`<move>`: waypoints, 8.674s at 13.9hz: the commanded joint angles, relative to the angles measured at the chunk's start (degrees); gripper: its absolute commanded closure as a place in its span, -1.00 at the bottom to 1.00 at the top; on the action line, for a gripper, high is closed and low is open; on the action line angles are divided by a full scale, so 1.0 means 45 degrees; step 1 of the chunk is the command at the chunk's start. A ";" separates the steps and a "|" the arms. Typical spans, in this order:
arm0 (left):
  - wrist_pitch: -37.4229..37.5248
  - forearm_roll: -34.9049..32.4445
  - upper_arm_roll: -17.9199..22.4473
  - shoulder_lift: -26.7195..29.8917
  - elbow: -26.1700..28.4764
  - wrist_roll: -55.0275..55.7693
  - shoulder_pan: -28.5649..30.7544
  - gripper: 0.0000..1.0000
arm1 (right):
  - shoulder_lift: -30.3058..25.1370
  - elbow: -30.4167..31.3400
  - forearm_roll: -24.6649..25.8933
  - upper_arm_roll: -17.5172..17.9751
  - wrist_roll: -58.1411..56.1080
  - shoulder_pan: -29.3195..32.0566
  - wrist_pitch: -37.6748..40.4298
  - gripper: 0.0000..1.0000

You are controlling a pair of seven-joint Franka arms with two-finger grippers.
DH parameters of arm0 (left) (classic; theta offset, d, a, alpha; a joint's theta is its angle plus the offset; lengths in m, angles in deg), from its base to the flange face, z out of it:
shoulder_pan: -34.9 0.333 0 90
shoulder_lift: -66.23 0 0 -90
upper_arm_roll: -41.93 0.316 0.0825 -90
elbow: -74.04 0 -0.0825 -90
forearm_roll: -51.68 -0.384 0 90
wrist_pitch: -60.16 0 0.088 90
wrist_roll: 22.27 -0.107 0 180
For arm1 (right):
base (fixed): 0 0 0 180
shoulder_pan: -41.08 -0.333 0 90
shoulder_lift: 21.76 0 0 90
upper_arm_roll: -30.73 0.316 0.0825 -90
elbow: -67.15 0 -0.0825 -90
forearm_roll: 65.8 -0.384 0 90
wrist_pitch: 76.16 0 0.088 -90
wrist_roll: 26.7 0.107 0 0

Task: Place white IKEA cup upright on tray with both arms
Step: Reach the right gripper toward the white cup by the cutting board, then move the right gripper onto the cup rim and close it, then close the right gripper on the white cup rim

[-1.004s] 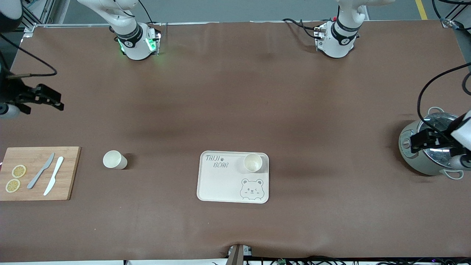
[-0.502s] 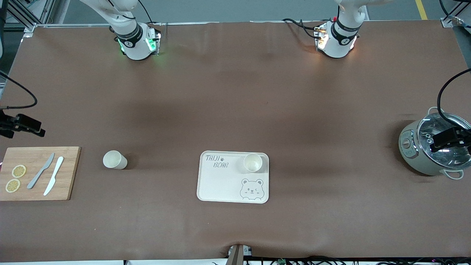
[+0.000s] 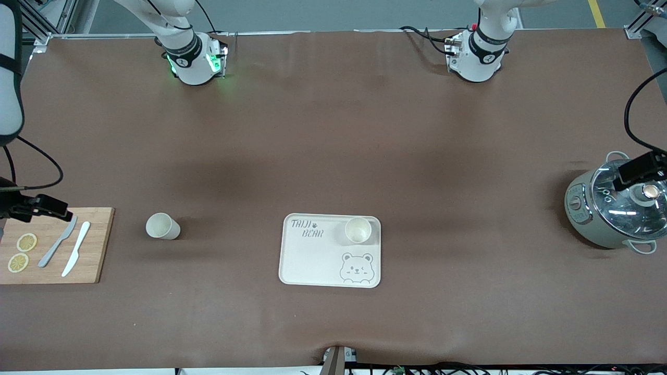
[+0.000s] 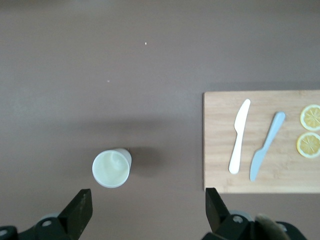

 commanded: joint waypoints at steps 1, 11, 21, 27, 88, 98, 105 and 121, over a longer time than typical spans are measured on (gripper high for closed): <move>-0.0054 0.0267 -0.0248 0.1482 0.1866 0.0355 0.0031 -1.00 | 0.1035 -0.0337 0.0188 0.0118 0.0147 -0.0033 -0.0871 -1.00; -0.1988 0.0910 -0.0289 0.4318 0.6286 0.0550 -0.0221 -1.00 | 0.1490 0.1341 0.0188 0.0118 0.0186 -0.0130 -0.2321 -1.00; -0.2066 0.0931 -0.0288 0.4689 0.6716 0.0707 -0.0360 -1.00 | 0.0667 0.3823 0.0169 0.0138 0.0205 -0.0150 -0.4741 -1.00; -0.2457 0.0931 -0.0308 0.5022 0.7381 0.0590 -0.0321 -1.00 | 0.0628 0.4817 0.0169 0.0138 0.0205 -0.0248 -0.5715 -1.00; -0.2653 0.0990 -0.0972 0.4670 0.7068 0.0121 -0.0340 -1.00 | 0.2757 0.4351 0.0579 0.0118 0.0166 -0.0462 -0.5621 -0.86; -0.2653 0.0990 -0.0952 0.4651 0.7010 0.0140 -0.0321 -1.00 | 0.2679 0.4312 0.0560 0.0157 0.0205 -0.0482 -0.5484 0.17; -0.2653 0.0990 -0.0952 0.4651 0.7010 0.0140 -0.0301 -1.00 | 0.2659 0.4273 0.0521 0.0196 0.0225 -0.0482 -0.5347 0.72; -0.2653 0.0990 -0.0952 0.4651 0.7010 0.0160 -0.0320 -1.00 | 0.2095 0.3865 0.0423 0.0235 0.0401 -0.0501 -0.4085 0.97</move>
